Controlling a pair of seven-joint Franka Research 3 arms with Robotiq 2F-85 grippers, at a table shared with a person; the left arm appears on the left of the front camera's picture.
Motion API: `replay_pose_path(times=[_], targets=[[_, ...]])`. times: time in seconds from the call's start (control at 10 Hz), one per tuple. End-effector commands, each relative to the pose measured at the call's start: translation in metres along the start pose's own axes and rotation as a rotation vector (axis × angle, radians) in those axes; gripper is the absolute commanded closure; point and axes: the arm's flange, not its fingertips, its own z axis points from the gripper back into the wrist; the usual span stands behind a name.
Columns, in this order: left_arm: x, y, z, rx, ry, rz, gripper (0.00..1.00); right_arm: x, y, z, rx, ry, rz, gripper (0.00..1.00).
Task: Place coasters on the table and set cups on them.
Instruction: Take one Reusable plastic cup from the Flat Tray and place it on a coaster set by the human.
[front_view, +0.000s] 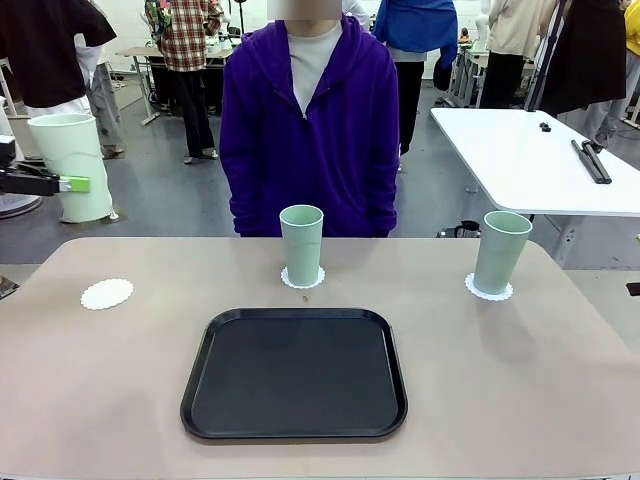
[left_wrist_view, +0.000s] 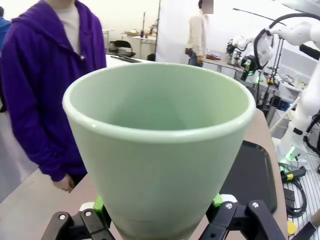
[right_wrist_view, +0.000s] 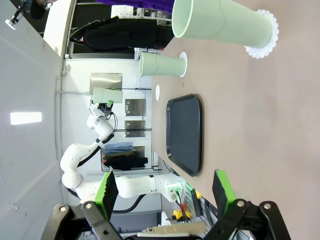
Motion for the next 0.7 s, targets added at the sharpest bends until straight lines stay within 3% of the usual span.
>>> replay_pose_path(times=[0.0, 0.6], targets=[[0.004, 0.0, 0.019, 0.047, -0.009, -0.026, 0.15, -0.001, 0.0, 0.0, 0.009, 0.0, 0.008, 0.0], [0.001, 0.007, 0.034, 0.069, -0.014, -0.008, 0.15, -0.001, 0.0, 0.0, 0.009, 0.0, 0.008, 0.0]])
